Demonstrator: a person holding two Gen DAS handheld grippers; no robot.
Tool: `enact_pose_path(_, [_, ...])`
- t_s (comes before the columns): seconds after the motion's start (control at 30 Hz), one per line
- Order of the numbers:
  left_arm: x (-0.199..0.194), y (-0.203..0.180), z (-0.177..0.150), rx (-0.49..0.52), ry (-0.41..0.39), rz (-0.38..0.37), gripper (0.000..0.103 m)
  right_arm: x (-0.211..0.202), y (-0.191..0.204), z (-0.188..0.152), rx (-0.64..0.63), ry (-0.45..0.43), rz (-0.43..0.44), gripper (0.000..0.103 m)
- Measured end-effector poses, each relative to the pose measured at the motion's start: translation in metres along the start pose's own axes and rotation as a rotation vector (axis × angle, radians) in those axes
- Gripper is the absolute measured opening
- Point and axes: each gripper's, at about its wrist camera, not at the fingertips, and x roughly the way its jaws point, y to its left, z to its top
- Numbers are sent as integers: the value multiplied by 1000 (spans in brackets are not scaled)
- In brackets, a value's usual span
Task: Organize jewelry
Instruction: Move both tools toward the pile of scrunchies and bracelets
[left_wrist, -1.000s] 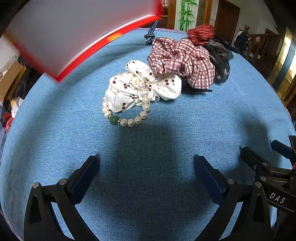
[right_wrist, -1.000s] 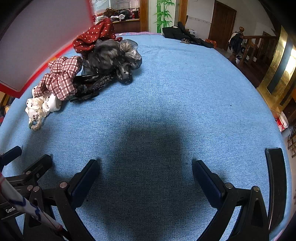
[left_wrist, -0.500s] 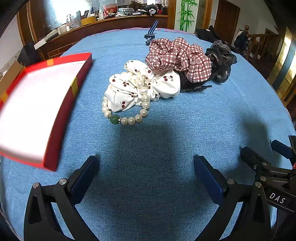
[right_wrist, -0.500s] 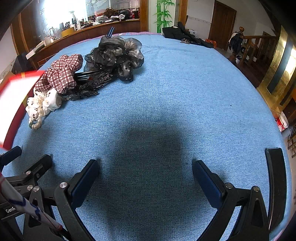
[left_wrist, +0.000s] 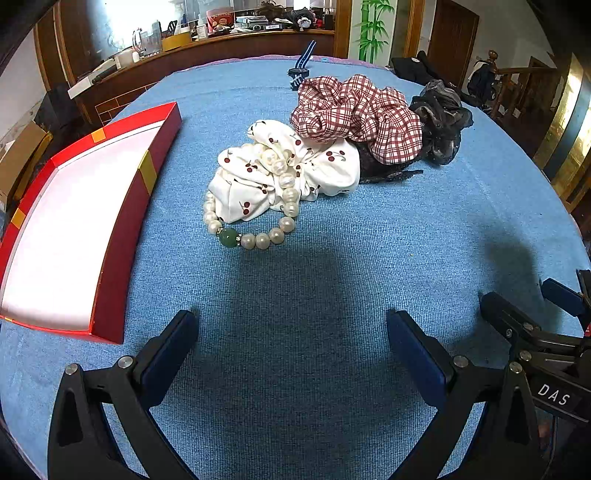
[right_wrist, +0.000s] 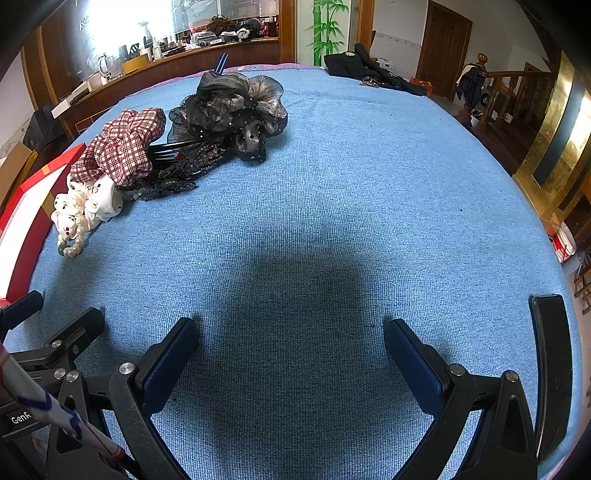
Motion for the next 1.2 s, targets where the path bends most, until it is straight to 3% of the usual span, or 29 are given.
enact_pose_path(0.3, [-5, -2, 0, 6, 8, -8, 103, 0, -1, 0, 7, 0, -3, 103])
enact_pose_path(0.5, [-67, 17, -1, 12, -171, -22, 103, -26, -5, -4, 70, -20, 99, 103])
enact_pose_path(0.57, [-99, 29, 1, 17, -251, -12, 103, -52, -8, -2, 92, -83, 139, 103])
enact_pose_path(0.73, [-147, 52, 7, 24, -339, 17, 103, -119, -6, 3, 93, -265, 160, 103])
enact_pose_path(0.87, [-156, 59, 9, 25, -345, 16, 103, -146, 2, 5, 81, -309, 189, 103])
enact_pose_path(1.2, [-137, 53, 5, 50, -289, 12, 103, -141, 26, 5, -9, -286, 167, 103])
